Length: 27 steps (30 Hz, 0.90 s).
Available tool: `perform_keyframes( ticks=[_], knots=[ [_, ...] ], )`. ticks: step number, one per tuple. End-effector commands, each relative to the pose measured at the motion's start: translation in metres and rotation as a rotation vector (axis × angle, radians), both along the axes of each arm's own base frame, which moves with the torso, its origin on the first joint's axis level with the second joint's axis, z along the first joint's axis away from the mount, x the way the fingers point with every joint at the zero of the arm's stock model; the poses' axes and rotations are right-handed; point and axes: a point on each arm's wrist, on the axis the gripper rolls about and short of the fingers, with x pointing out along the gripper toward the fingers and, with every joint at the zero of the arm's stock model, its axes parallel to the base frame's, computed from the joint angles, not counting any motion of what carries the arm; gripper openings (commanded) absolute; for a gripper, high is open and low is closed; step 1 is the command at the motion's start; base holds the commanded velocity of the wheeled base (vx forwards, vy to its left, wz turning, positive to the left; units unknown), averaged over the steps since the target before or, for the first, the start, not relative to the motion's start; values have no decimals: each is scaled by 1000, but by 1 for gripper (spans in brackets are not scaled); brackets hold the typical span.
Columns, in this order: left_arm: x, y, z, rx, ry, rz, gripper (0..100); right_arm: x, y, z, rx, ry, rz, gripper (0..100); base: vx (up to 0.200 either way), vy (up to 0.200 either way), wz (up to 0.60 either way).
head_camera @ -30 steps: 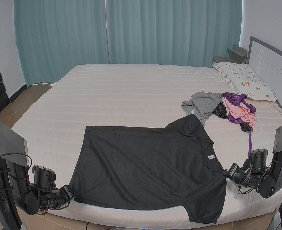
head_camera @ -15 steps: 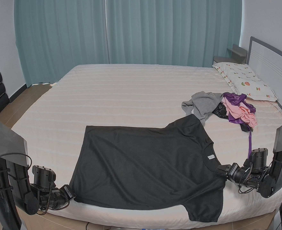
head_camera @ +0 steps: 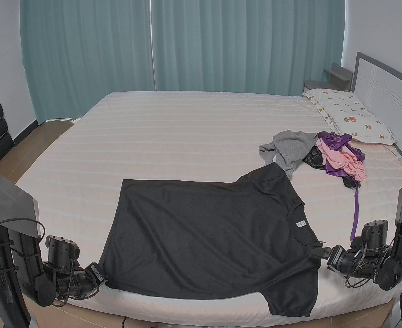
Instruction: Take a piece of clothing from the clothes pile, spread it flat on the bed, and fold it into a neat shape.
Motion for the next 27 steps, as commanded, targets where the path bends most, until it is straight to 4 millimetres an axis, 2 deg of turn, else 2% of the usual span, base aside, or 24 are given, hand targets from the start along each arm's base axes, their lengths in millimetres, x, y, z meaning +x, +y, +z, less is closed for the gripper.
perform_keyframes(
  ticks=[1, 9, 27],
  knots=[
    [0, 0, 0, 0, 0, -1, 0, -11, 2, 4, -38, 27, 60, 100, 0, 0, 0],
    [0, 0, 0, 2, -1, -1, 0, -23, 3, 3, -28, 130, 150, 100, 0, 0, 0],
    [0, -2, -1, 6, 4, -9, 0, -24, 13, -16, -27, 187, 273, 100, 0, 0, 0]
  ],
)
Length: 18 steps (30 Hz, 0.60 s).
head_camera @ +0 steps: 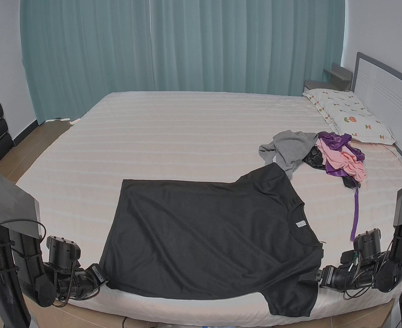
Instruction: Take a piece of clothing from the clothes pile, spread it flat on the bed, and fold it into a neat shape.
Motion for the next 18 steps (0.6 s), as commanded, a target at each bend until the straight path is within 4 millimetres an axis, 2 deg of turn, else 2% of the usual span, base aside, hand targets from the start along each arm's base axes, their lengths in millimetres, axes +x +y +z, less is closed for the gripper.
perform_keyframes(
  ticks=[1, 9, 18],
  knots=[
    [0, 0, -1, 0, 2, 1, 0, -3, 2, -6, 10, 26, 22, 100, 0, 0, 0],
    [0, 0, -1, -1, 2, 0, 0, 4, 10, -18, 6, -13, 46, 100, 0, 0, 0],
    [0, 0, -1, -1, 2, 0, 0, 4, 8, -19, 2, -3, 38, 100, 0, 0, 0]
  ],
)
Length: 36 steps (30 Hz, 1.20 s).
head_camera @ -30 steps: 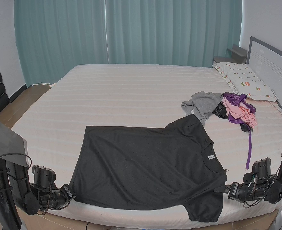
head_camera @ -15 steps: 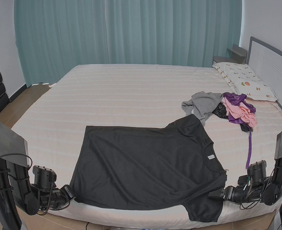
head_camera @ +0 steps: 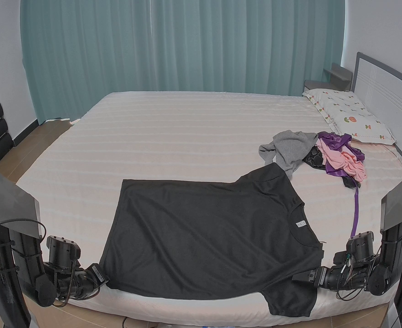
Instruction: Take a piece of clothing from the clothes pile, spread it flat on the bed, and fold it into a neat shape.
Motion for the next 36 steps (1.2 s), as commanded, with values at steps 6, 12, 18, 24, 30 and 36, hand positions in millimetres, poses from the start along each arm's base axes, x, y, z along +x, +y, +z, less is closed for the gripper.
perform_keyframes(
  ticks=[6, 12, 18, 24, 30, 36],
  knots=[
    [0, 0, 0, -1, 2, 0, 0, -5, -2, -3, -14, 35, -12, 0, 0, 0, 0],
    [2, 1, 2, -28, -14, 45, 0, -4, -6, 8, -41, -13, -62, 0, 0, 0, 0],
    [0, -1, 4, -12, -31, 62, 0, -15, -11, 18, -63, 46, -62, 0, 0, 0, 0],
    [-8, 0, 12, 10, -43, 79, 0, -23, -12, 30, -60, 50, -66, 0, 0, 0, 0],
    [-14, -1, 12, 37, -2, 63, 0, -36, -13, 40, -70, 99, -61, 0, 0, 0, 0],
    [-22, -6, 14, 51, 48, 29, 0, -43, -14, 45, -74, 114, -68, 0, 0, 0, 0]
  ],
)
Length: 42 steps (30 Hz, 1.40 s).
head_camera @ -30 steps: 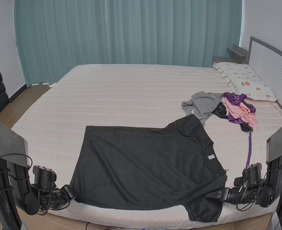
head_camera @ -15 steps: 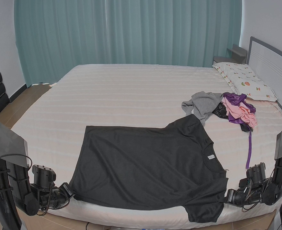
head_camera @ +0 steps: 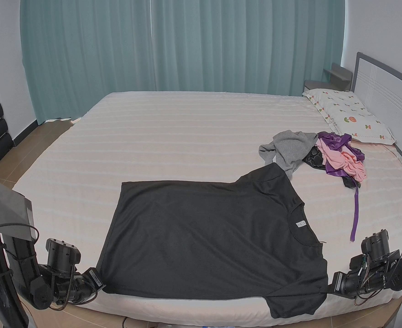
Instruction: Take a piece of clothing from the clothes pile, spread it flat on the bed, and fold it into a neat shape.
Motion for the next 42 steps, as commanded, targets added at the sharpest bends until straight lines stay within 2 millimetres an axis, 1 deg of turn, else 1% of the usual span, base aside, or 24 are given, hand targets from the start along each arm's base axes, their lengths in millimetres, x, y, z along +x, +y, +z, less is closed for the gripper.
perform_keyframes(
  ticks=[1, 6, 13, 19, 26, 30, 42],
  knots=[
    [-8, -3, 5, 9, 8, -23, 0, -8, -1, 8, -8, -20, -5, 0, 0, 0, 0],
    [-9, -2, 3, 41, 24, -8, 0, -12, -1, 8, -36, 6, -12, 0, 0, 0, 0],
    [-11, -2, 5, 55, 34, -22, 0, -24, -3, 15, -39, 42, -7, 0, 0, 0, 0],
    [-19, -1, 12, 61, 53, -26, 0, -28, -3, 18, -39, 44, -3, 0, 0, 0, 0],
    [-20, -1, 12, 67, 63, -24, 0, -34, -1, 18, -47, 78, 17, 0, 0, 0, 0],
    [-24, 0, 11, 77, 100, -25, 0, -40, 0, 24, -44, 62, 30, 0, 0, 0, 0],
    [-36, -4, 18, 84, 137, -64, 0, -49, -1, 27, -47, 92, 38, 0, 0, 0, 0]
  ],
)
